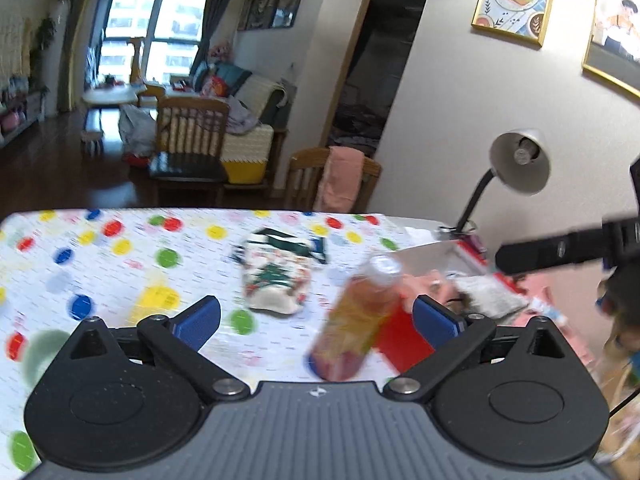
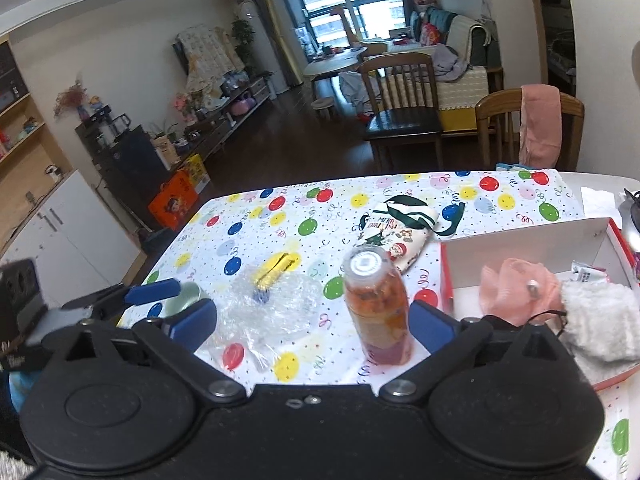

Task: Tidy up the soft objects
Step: 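Withdraw both tools from the shoebox toward the bubble wrap and stocking, then grasp the bubble wrap with the left tool while the right tool grasps the Christmas stocking bag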

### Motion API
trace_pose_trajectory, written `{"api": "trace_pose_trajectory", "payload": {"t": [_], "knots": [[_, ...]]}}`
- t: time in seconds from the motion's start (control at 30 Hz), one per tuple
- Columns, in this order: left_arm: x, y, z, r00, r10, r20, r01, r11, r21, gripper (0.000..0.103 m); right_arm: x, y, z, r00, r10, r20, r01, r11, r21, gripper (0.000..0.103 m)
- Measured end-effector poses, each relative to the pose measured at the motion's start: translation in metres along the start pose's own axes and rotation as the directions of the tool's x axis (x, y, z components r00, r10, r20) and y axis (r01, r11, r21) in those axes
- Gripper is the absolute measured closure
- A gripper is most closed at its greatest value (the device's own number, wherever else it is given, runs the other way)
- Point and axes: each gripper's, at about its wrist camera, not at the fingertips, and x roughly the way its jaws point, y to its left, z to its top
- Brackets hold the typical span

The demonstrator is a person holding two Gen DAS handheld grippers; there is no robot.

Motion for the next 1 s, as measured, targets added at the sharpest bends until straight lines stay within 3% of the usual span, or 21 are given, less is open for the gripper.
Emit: {"api": "trace_pose_trajectory", "payload": {"t": [0.17,0.33,0.47,0.6,1.0], "knots": [[-0.011,0.030,-0.011,0.998,0.056,0.018,-0.057,0.997,0.058,0.000,0.024,0.027,0.012,0.999,-0.031,0.011,0.031,0.999,0.020,0.000],[-0.014,0.061,-0.022,0.998,0.059,-0.006,-0.059,0.997,0.044,0.000,0.057,0.047,0.027,0.998,-0.063,0.006,0.062,0.998,0.024,0.000],[-0.011,0.082,-0.031,1.000,0.013,-0.026,-0.013,1.000,0.026,0.000,0.090,0.063,0.036,0.995,-0.093,-0.021,0.094,0.995,0.026,0.000],[-0.002,0.096,-0.038,0.998,0.061,-0.035,-0.060,0.998,0.029,0.000,0.125,0.076,0.041,0.990,-0.137,-0.047,0.137,0.990,0.013,0.000],[0.044,0.100,-0.072,0.986,0.125,-0.108,-0.104,0.977,0.184,0.000,0.228,0.068,0.050,0.938,-0.319,-0.136,0.318,0.948,-0.030,0.000]]}}
